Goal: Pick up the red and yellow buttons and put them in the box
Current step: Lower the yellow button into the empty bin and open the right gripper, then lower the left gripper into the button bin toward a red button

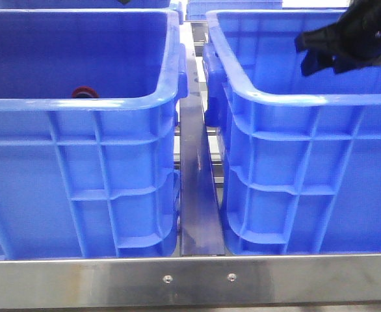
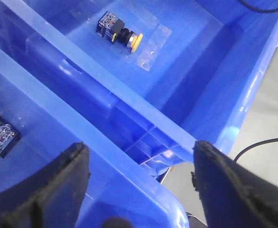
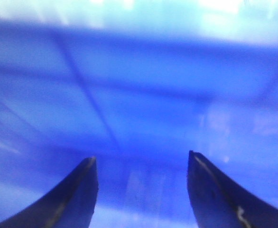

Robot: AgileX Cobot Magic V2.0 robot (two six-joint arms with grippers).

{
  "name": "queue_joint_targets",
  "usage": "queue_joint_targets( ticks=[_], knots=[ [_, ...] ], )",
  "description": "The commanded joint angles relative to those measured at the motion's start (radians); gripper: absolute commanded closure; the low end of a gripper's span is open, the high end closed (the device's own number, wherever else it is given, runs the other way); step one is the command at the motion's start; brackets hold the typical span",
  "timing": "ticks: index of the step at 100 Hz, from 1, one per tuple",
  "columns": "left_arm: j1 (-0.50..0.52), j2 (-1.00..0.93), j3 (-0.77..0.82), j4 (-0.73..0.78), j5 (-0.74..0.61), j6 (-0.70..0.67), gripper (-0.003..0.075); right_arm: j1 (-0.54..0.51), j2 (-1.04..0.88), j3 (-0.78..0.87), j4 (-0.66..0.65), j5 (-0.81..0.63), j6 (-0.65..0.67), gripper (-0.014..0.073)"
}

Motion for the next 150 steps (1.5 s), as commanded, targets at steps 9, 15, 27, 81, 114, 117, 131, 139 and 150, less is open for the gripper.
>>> queue_joint_targets(
  ticks=[9, 15, 27, 81, 114, 117, 131, 139, 150],
  knots=[
    [-0.006, -0.029, -0.028, -0.018, -0.039, -0.006, 0.0282, -0.002, -0.144, 0.016, 0.010, 0.022, -0.012, 0.0146],
    [0.007, -0.029, -0.028, -0.012, -0.051, -0.013, 0.0282, -0.002, -0.193, 0.055, 0.010, 0.025, -0.012, 0.0146],
    [0.070, -0.029, -0.028, -0.009, -0.095, -0.149, 0.0282, -0.002, -0.294, 0.137, 0.010, 0.025, -0.012, 0.0146],
    [0.279, 0.201, -0.238, 0.399, 0.209, -0.674, 0.0283, -0.002, -0.551, 0.270, 0.039, 0.043, -0.012, 0.0146],
    [0.279, 0.431, -0.428, 0.439, 0.288, -0.722, 0.0283, -0.002, -0.551, 0.270, 0.039, 0.069, -0.012, 0.0146],
    [0.279, 0.446, -0.435, 0.436, 0.290, -0.722, 0.0283, -0.002, -0.551, 0.270, 0.039, 0.067, -0.012, 0.0146],
    [0.275, 0.491, -0.464, 0.436, 0.296, -0.722, 0.0283, -0.002, -0.551, 0.270, 0.039, 0.069, -0.012, 0.0146],
    [0.275, 0.510, -0.469, 0.436, 0.288, -0.722, 0.0283, -0.002, -0.551, 0.270, 0.039, 0.069, -0.012, 0.0146],
    [0.275, 0.529, -0.475, 0.436, 0.278, -0.722, 0.0283, -0.002, -0.551, 0.270, 0.039, 0.070, -0.012, 0.0146]
  ],
)
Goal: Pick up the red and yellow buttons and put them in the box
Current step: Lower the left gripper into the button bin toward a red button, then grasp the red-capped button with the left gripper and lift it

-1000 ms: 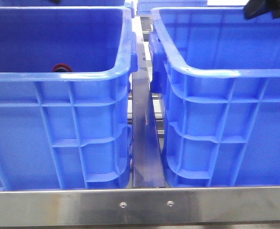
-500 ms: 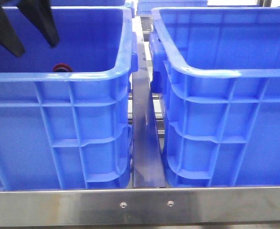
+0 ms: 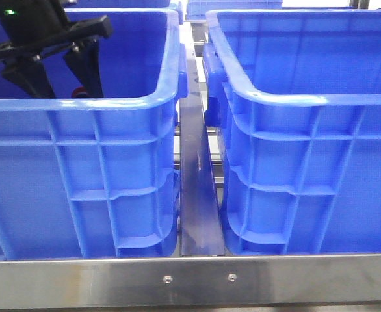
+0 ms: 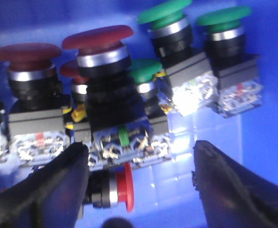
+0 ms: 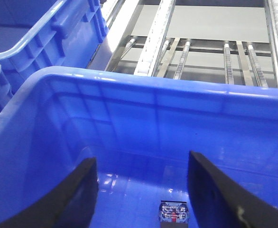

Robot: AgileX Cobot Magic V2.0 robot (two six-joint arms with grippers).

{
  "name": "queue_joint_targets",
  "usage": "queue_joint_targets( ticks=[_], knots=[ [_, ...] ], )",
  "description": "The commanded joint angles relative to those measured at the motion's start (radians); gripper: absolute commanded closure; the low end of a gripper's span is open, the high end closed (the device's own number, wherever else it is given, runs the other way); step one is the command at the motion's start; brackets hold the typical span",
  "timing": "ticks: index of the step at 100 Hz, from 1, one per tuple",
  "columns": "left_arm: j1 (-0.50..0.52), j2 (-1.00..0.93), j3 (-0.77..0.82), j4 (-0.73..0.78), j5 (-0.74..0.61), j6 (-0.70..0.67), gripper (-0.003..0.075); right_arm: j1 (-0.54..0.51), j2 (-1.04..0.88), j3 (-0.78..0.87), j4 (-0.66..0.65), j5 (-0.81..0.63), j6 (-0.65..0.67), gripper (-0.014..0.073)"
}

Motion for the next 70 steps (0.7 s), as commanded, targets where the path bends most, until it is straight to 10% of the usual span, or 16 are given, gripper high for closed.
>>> queue_joint_targets(
  ticks=[1, 55, 70],
  knots=[
    [0.001, -0.034, -0.041, -0.013, -0.031, -0.012, 0.0283, -0.002, -0.031, -0.024, 0.013, -0.004, -0.012, 0.0146],
    [0.003, 0.003, -0.051, -0.016, -0.069, -0.012, 0.0285, -0.002, -0.031, -0.024, 0.013, -0.004, -0.012, 0.0146],
    [0.003, 0.003, -0.051, -0.016, -0.069, -0.012, 0.0390, -0.002, -0.031, -0.024, 0.013, -0.004, -0.012, 0.0146]
  ],
)
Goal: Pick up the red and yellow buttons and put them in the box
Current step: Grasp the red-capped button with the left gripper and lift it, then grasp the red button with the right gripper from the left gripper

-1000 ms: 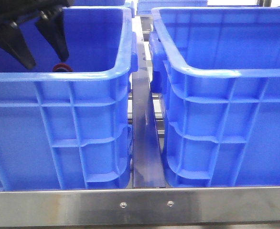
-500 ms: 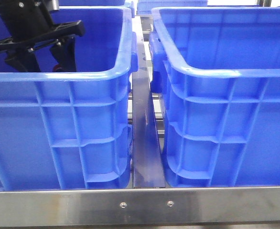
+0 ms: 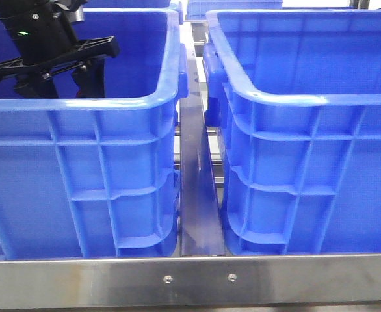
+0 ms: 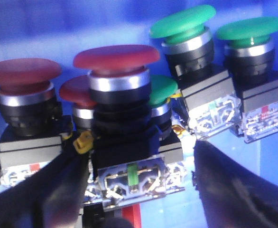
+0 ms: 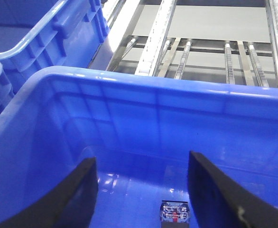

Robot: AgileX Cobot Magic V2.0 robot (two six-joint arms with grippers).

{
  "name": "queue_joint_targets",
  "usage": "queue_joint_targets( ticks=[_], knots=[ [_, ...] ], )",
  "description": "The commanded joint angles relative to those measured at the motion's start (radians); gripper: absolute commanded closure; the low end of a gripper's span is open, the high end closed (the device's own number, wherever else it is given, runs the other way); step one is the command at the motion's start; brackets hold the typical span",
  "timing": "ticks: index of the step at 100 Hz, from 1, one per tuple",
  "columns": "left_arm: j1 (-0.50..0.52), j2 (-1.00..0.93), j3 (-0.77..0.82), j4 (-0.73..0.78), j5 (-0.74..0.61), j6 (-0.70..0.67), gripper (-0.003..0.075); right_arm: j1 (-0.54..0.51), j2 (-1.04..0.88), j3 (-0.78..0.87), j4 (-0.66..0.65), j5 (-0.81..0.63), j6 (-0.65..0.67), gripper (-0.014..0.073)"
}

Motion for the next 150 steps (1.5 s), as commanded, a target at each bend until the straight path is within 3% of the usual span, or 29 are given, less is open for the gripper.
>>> queue_joint_targets(
  ticks=[1, 18, 28, 76, 106, 126, 144, 150],
  knots=[
    [0.003, -0.053, -0.033, -0.018, -0.031, -0.012, 0.0398, -0.002, -0.031, -0.024, 0.013, -0.006, -0.012, 0.0146],
    [0.005, -0.053, -0.033, -0.016, -0.035, -0.001, 0.0595, -0.002, -0.031, -0.024, 0.013, -0.006, -0.012, 0.0146],
    [0.005, -0.059, -0.033, -0.016, -0.031, 0.015, 0.0645, -0.002, -0.031, -0.024, 0.013, -0.006, -0.012, 0.0146],
    [-0.004, -0.285, 0.048, -0.249, -0.042, 0.311, 0.0651, -0.002, -0.031, -0.024, 0.054, 0.025, -0.012, 0.0146],
    [-0.120, -0.381, 0.109, -0.344, -0.039, 0.408, 0.0651, -0.002, -0.031, -0.024, 0.328, 0.308, 0.083, 0.0146],
    [-0.256, -0.379, 0.109, -0.344, -0.049, 0.410, 0.0651, -0.002, -0.009, -0.025, 0.377, 0.501, 0.213, 0.0141],
    [-0.313, -0.379, 0.109, -0.344, -0.049, 0.410, 0.0651, -0.002, 0.052, -0.025, 0.378, 0.690, 0.267, -0.0012],
    [-0.315, -0.379, 0.109, -0.345, -0.047, 0.410, 0.0651, 0.002, 0.073, -0.025, 0.378, 0.740, 0.288, -0.0022]
  ],
)
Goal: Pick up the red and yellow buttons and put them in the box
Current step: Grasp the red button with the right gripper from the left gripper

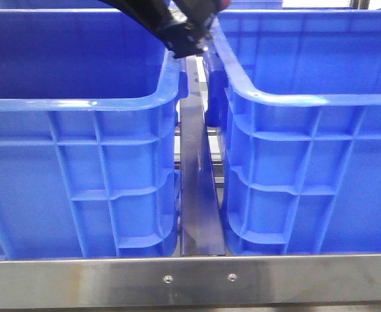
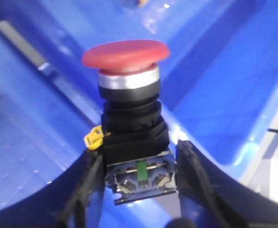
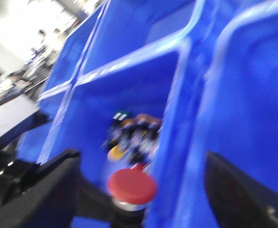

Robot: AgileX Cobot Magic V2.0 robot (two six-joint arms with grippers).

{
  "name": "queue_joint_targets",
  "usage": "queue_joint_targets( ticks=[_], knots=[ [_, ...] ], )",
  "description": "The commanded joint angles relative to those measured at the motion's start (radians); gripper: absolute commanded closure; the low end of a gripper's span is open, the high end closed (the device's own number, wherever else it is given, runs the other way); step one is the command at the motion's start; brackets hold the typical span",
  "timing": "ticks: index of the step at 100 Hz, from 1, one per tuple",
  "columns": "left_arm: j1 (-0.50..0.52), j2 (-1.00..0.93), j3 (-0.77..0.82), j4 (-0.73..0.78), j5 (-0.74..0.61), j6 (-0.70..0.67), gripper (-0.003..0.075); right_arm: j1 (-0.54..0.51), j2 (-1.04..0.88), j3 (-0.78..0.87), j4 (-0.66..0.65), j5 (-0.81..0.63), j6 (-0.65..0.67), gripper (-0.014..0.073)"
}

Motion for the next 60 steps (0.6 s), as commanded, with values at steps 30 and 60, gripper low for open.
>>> queue_joint_targets(
  ticks=[30, 60],
  knots=[
    [-0.023, -0.043, -0.026, -0.048, -0.022, 0.008, 0.0651, 0.078, 0.042, -0.025, 0.057, 0.131, 0.049, -0.0022],
    [-0.023, -0.043, -0.026, -0.054, -0.016, 0.014, 0.0651, 0.140, 0.074, -0.027, 0.079, 0.089, 0.048, -0.0022]
  ],
)
